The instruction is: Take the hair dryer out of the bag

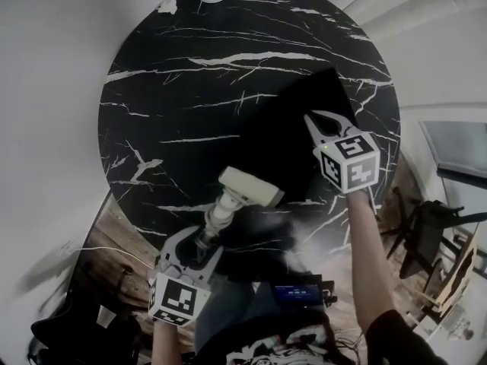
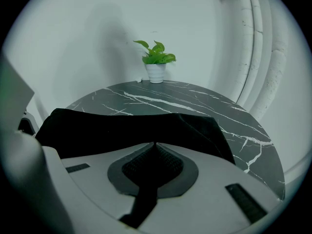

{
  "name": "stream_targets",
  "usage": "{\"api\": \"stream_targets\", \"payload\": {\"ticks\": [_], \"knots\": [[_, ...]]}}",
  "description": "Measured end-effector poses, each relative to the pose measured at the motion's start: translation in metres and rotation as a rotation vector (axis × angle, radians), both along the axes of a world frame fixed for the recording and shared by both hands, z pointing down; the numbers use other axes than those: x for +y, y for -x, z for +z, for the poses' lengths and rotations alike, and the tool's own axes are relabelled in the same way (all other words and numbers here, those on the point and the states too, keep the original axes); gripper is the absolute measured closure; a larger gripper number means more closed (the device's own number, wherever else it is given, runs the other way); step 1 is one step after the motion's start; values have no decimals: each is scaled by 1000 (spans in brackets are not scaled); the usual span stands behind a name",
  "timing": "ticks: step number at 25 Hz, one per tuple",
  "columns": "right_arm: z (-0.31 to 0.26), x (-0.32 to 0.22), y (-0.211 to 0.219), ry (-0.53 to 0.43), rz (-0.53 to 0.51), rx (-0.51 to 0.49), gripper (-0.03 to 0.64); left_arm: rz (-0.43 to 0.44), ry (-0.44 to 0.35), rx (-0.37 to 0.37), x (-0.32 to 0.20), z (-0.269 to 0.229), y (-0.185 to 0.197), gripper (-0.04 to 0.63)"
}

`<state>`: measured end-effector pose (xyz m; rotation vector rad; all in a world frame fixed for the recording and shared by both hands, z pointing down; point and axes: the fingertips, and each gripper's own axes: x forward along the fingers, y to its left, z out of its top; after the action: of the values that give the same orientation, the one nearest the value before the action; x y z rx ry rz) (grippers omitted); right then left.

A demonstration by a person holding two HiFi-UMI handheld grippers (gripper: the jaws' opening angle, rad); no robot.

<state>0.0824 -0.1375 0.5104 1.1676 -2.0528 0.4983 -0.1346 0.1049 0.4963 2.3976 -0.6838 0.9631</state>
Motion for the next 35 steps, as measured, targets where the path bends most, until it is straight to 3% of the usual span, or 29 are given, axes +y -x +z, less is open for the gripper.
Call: {"api": "stream_targets", "payload": {"ticks": [7, 11, 14, 17, 20, 24, 29, 33, 35], "knots": [[-2, -1, 1, -29, -12, 2, 595, -31, -46, 44, -1, 1, -1, 379], [-18, 5, 2, -125, -3, -62, 594, -57, -73, 105, -6, -8, -5, 377], [-32, 18, 6, -122, 9, -133, 591, -141, -122, 147, -18, -22, 5, 316], [-48, 33, 9, -126, 25, -182, 591, -180, -159, 141, -26, -33, 14, 316], [-59, 52, 13, -93, 23, -235, 568, -235, -219, 167, -36, -55, 18, 398], [-84, 78, 13, -102, 36, -254, 535, -286, -307, 187, -48, -89, 18, 581], [-147, 102, 11, -267, 79, -347, 538, -308, -446, 248, -72, -138, 4, 581], [-185, 136, 2, -318, 103, -383, 587, -286, -467, 259, -73, -170, -12, 581], [-199, 152, -2, -337, 102, -371, 593, -262, -502, 229, -71, -184, -17, 581]]}}
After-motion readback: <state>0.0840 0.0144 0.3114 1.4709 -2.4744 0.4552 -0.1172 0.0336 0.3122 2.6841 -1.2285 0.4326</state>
